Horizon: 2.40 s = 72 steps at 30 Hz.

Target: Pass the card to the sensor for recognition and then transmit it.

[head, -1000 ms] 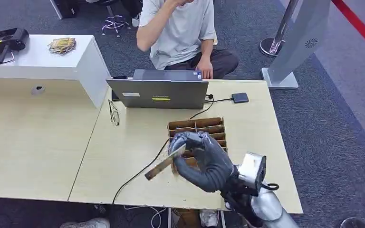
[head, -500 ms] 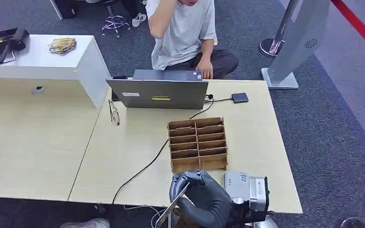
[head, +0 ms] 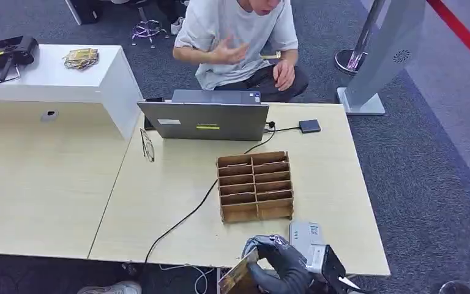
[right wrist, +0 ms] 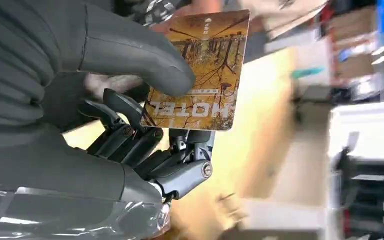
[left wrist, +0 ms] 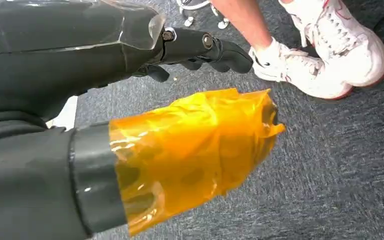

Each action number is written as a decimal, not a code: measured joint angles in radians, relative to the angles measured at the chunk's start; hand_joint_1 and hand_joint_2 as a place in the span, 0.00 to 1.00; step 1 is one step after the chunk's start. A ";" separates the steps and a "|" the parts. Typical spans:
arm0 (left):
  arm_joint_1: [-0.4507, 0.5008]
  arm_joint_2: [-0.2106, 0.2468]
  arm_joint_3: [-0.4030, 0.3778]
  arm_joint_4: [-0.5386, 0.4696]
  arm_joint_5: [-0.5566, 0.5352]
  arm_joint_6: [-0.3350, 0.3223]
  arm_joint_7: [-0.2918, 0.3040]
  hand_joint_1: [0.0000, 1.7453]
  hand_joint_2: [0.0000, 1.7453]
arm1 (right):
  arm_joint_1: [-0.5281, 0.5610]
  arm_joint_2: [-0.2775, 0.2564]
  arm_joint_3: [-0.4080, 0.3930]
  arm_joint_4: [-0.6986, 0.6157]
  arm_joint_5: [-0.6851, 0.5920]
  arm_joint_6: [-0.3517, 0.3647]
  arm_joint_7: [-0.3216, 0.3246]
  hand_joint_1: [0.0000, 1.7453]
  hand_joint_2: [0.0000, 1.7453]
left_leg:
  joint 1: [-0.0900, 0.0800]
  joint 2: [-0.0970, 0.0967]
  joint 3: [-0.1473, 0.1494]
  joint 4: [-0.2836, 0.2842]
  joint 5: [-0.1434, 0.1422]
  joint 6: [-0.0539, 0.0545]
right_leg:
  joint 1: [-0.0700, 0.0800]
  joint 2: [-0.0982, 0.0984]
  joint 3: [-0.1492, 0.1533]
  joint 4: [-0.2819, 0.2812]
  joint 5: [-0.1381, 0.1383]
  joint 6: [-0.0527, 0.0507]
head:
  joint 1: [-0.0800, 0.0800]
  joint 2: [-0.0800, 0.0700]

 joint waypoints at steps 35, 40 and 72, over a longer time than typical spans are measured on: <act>0.001 -0.015 0.010 0.002 -0.013 0.000 0.004 0.00 0.00 | 0.173 -0.250 -0.338 0.008 0.296 -0.232 0.304 1.00 1.00 | 0.000 0.004 0.000 0.000 -0.003 0.002 | 0.000 0.003 0.000 0.000 0.000 0.000 | 0.000 0.000; 0.000 -0.017 0.010 0.002 -0.021 -0.002 0.004 0.00 0.00 | 0.112 -0.250 -0.286 0.020 0.343 -0.215 0.327 1.00 1.00 | 0.000 0.003 0.000 0.000 -0.002 0.002 | 0.000 0.003 0.000 0.000 0.000 0.000 | 0.000 0.000; -0.001 -0.019 0.010 0.002 -0.047 -0.003 0.018 0.00 0.00 | -0.054 -0.107 -0.059 0.233 0.756 -0.439 0.408 1.00 1.00 | 0.001 0.003 0.000 0.000 -0.002 0.002 | 0.001 0.003 0.000 0.000 0.000 0.000 | 0.000 0.000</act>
